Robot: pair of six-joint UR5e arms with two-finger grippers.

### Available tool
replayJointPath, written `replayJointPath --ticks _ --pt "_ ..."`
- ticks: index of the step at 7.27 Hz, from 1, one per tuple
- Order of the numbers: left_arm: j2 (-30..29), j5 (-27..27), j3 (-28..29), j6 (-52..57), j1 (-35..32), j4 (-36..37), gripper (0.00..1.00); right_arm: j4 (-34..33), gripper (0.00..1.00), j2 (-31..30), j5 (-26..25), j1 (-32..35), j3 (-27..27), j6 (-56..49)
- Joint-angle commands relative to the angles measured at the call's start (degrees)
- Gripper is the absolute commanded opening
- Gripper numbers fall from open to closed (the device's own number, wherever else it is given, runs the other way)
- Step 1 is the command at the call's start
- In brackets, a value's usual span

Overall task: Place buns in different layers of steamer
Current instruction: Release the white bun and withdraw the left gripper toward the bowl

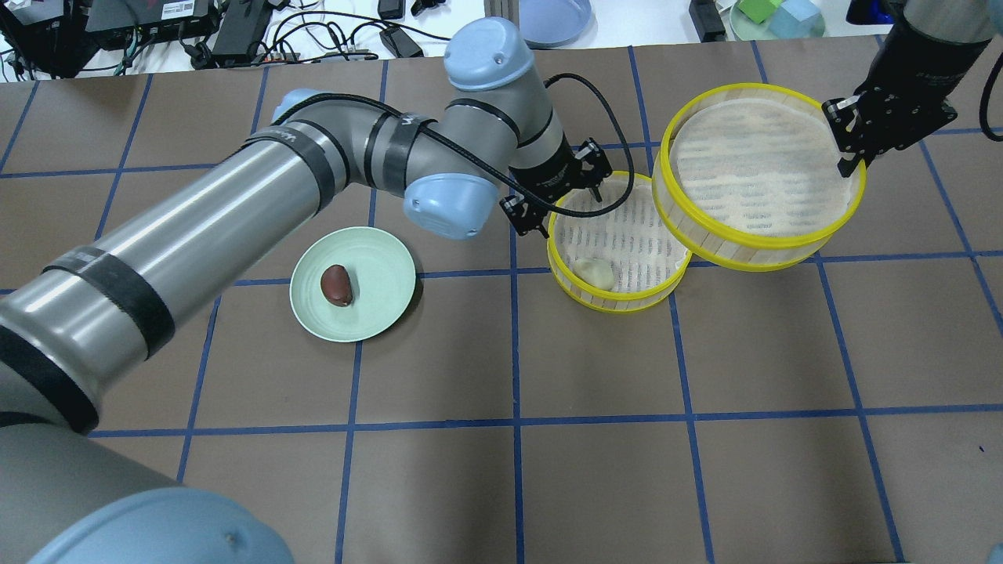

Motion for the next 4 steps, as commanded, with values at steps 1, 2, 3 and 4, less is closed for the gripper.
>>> replayJointPath --ticks 1,2,3,4 --pt "4.3 5.3 -5.5 15.8 5.6 -1.6 1.00 -4.1 0.00 3.0 0.6 0.7 0.7 1.7" --pt "5.8 10.4 -7.6 24.2 7.6 -1.7 1.00 -8.1 0.00 5.6 0.7 2.1 1.8 4.7" --pt "6.6 15.2 -9.3 32.1 10.0 -2.6 1.00 -12.9 0.00 7.5 0.5 5.7 2.7 7.3" --pt "7.4 15.9 -11.9 38.8 12.7 -3.0 1.00 -14.3 0.00 8.8 0.5 9.0 2.7 10.4"
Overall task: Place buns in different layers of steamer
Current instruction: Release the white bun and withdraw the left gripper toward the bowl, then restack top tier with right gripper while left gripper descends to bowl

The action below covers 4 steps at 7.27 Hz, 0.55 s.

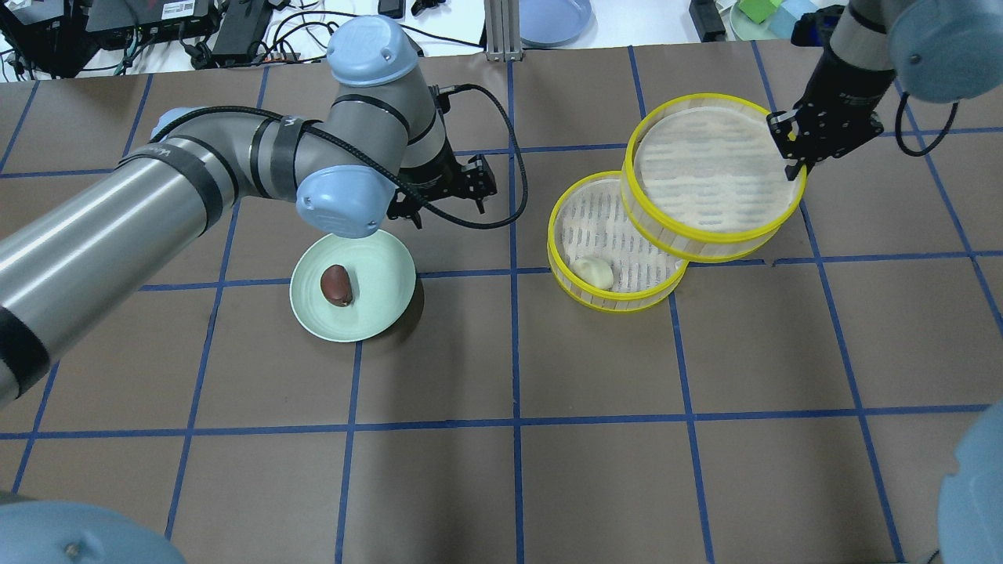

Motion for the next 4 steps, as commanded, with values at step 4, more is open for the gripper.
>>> replayJointPath --ticks 4 --pt "0.9 2.8 -8.7 19.8 10.8 -0.6 1.00 -5.2 0.00 5.3 0.0 7.5 1.7 3.8"
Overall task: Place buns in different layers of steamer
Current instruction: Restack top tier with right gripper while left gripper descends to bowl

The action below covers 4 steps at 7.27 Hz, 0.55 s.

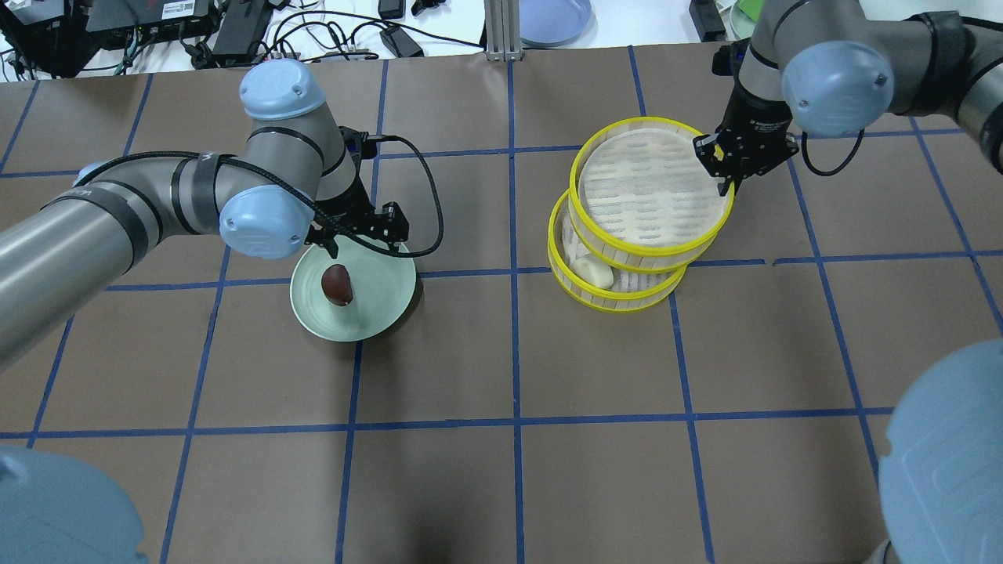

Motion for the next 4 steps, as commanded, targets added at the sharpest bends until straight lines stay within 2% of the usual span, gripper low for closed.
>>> replayJointPath --ticks 1,4 --pt "-1.3 0.3 -1.4 2.8 1.4 0.0 1.00 -0.5 0.00 1.1 -0.3 2.2 0.4 0.2" --pt "-1.9 1.8 -3.0 2.1 1.9 0.0 1.00 -1.0 0.00 1.4 -0.9 2.3 0.8 0.0"
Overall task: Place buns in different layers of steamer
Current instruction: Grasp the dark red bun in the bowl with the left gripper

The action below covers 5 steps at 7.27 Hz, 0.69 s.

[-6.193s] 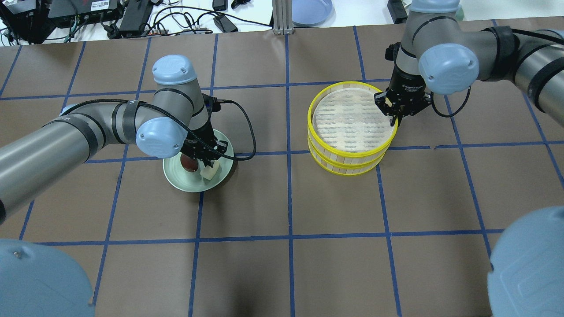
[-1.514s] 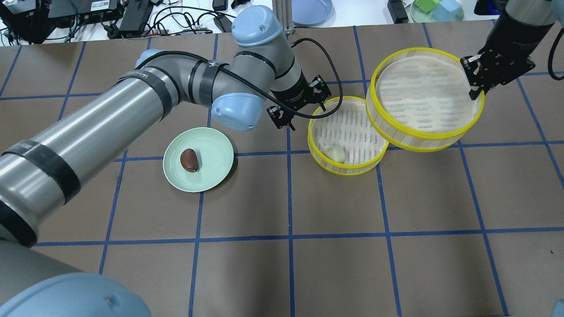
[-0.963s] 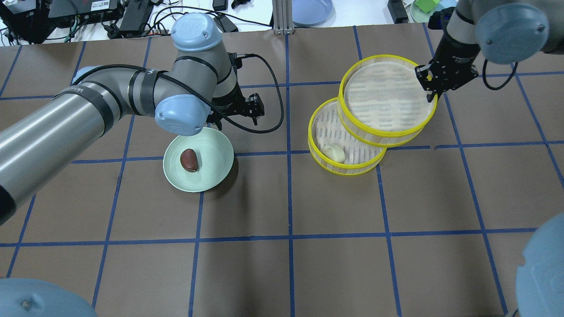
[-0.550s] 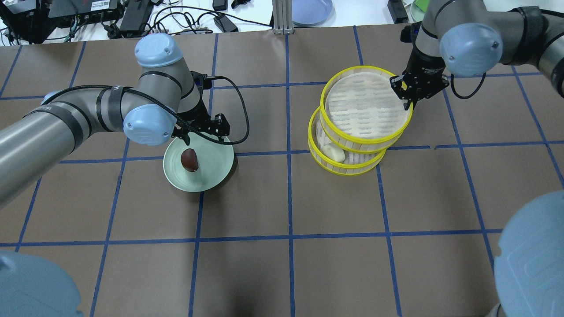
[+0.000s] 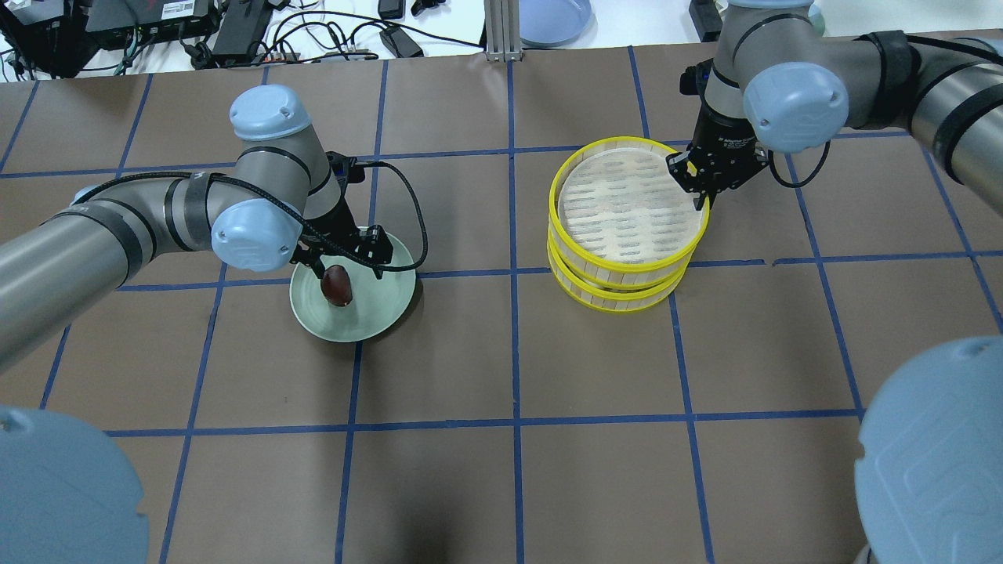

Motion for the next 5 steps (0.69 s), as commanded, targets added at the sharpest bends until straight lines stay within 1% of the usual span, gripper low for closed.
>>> replayJointPath --ticks 1,2,3,4,5 --pt "-0.4 0.9 -0.8 -0.3 0.1 0.0 0.99 -0.5 0.00 0.6 -0.3 0.1 0.2 -0.1" --pt "-0.6 1.2 -0.8 0.3 0.1 0.1 0.73 -0.6 0.00 0.6 -0.3 0.1 0.2 -0.1" --pt "-0.9 3.6 -0.8 0.3 0.1 0.3 0.59 -0.7 0.00 0.6 -0.2 0.2 0.7 0.3" --pt "-1.0 3.8 -0.8 0.6 0.1 0.5 0.49 -1.0 0.00 0.6 -0.3 0.7 1.1 0.5" --pt "-0.9 4.4 -0.8 1.8 0.1 0.5 0.05 -1.1 0.00 0.6 -0.3 1.0 1.2 0.5"
